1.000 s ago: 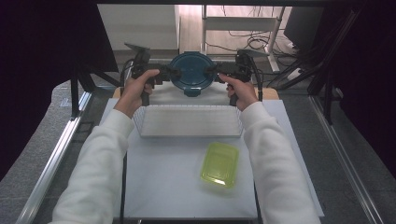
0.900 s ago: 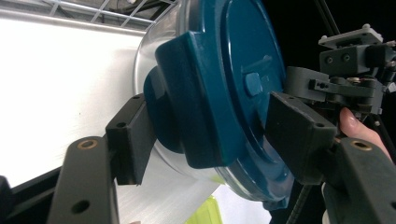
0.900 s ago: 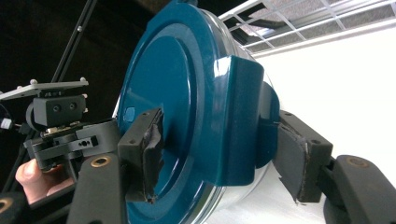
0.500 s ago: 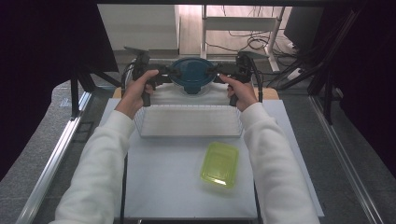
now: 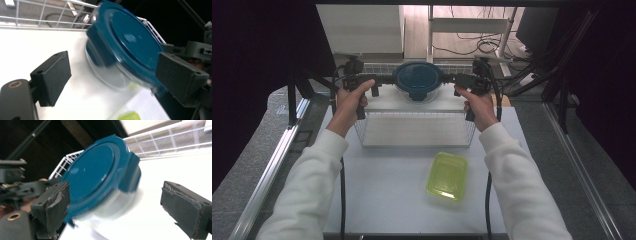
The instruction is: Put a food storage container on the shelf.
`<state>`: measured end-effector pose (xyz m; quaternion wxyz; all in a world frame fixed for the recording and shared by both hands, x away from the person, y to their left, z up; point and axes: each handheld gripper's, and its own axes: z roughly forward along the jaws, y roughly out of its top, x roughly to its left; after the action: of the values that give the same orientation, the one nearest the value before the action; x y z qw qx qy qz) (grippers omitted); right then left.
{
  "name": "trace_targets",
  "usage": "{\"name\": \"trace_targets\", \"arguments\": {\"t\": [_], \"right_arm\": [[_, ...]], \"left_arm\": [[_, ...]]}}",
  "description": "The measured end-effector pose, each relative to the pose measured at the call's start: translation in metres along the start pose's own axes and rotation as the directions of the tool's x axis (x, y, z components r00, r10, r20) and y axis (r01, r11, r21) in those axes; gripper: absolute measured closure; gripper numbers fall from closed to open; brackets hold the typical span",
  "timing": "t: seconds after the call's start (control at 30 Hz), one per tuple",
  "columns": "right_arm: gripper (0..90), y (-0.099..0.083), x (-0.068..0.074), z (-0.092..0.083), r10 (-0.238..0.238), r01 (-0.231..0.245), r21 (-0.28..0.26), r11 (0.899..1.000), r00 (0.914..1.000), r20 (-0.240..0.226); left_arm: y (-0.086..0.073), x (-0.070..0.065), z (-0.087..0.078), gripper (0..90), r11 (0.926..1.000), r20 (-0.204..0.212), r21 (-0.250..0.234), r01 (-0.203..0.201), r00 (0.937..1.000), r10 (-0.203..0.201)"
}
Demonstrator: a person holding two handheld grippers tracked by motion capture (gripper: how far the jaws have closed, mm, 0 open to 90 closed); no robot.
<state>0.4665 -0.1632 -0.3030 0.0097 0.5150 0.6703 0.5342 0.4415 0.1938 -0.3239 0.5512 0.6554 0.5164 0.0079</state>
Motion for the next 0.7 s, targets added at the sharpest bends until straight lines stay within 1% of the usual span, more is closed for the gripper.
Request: {"name": "trace_targets", "arguments": {"t": [0.03, 0.07, 0.13, 0.17, 0.2, 0.23, 0.27, 0.33, 0.37, 0.43, 0.53, 0.57, 0.6, 0.63, 0.67, 0.7], "right_arm": [[9.5, -0.004, 0.000, -0.006, -0.015, 0.015, -0.007, 1.000, 0.9999, -0.005], [9.6, -0.008, -0.001, -0.012, -0.027, 0.027, -0.007, 1.000, 0.9995, -0.015], [10.4, -0.018, 0.000, -0.023, -0.063, 0.063, -0.006, 0.998, 0.9978, -0.020], [11.1, -0.023, 0.000, -0.028, -0.082, 0.082, -0.006, 0.997, 0.9965, -0.019], [12.1, -0.028, 0.000, -0.034, -0.107, 0.107, -0.008, 0.994, 0.9939, -0.025], [13.3, -0.033, 0.000, -0.039, -0.138, 0.138, -0.008, 0.990, 0.9901, -0.025], [14.3, -0.038, 0.000, -0.045, -0.170, 0.170, -0.012, 0.985, 0.9854, -0.013], [17.5, -0.048, 0.000, -0.057, -0.206, 0.205, -0.016, 0.979, 0.9785, -0.017], [18.1, -0.054, 0.000, -0.062, -0.222, 0.222, -0.013, 0.975, 0.9747, -0.024], [18.2, -0.065, 0.003, -0.072, -0.261, 0.262, 0.001, 0.965, 0.9650, -0.020], [18.5, -0.084, 0.005, -0.083, -0.312, 0.313, 0.015, 0.950, 0.9495, -0.031], [18.5, -0.084, 0.005, -0.083, -0.312, 0.313, 0.015, 0.950, 0.9495, -0.031], [18.5, -0.098, 0.006, -0.089, -0.343, 0.344, 0.028, 0.939, 0.9390, -0.027], [18.6, -0.103, 0.005, -0.091, -0.347, 0.348, 0.031, 0.937, 0.9373, -0.028], [19.0, -0.109, 0.005, -0.093, -0.358, 0.359, 0.034, 0.933, 0.9334, -0.026], [19.8, -0.114, 0.004, -0.095, -0.365, 0.366, 0.034, 0.930, 0.9304, -0.030]], "left_arm": [[-0.005, -0.002, -0.005, 12.6, 0.9999, -0.006, -0.008, -0.012, 0.9999, 0.012], [-0.010, -0.003, -0.010, 13.3, 0.9995, -0.003, -0.012, -0.030, 0.9996, 0.030], [-0.021, -0.007, -0.018, 13.9, 0.9987, 0.004, -0.019, -0.048, 0.9988, 0.048], [-0.027, -0.009, -0.022, 14.5, 0.9984, 0.018, -0.022, -0.051, 0.9985, 0.052], [-0.034, -0.011, -0.025, 14.8, 0.9984, 0.042, -0.018, -0.054, 0.9976, 0.055], [-0.034, -0.011, -0.025, 14.8, 0.9984, 0.042, -0.018, -0.054, 0.9976, 0.055], [-0.046, -0.015, -0.032, 14.8, 0.9963, 0.042, -0.014, -0.085, 0.9955, 0.085], [-0.060, -0.021, -0.039, 15.2, 0.9917, 0.025, -0.020, -0.127, 0.9916, 0.127], [-0.067, -0.024, -0.043, 15.6, 0.9890, 0.016, -0.015, -0.147, 0.9890, 0.147], [-0.081, -0.030, -0.047, 16.1, 0.9847, 0.007, 0.001, -0.174, 0.9847, 0.174], [-0.101, -0.037, -0.052, 16.8, 0.9788, -0.011, 0.012, -0.205, 0.9788, 0.205], [-0.101, -0.037, -0.052, 17.1, 0.9788, -0.011, 0.012, -0.205, 0.9788, 0.205], [-0.113, -0.041, -0.056, 17.8, 0.9749, -0.038, 0.007, -0.223, 0.9741, 0.223], [-0.113, -0.041, -0.056, 18.2, 0.9749, -0.038, 0.007, -0.223, 0.9741, 0.223], [-0.125, -0.043, -0.059, 18.6, 0.9723, -0.069, 0.015, -0.233, 0.9698, 0.234], [-0.125, -0.043, -0.059, 18.8, 0.9723, -0.069, 0.015, -0.233, 0.9698, 0.234]]}}
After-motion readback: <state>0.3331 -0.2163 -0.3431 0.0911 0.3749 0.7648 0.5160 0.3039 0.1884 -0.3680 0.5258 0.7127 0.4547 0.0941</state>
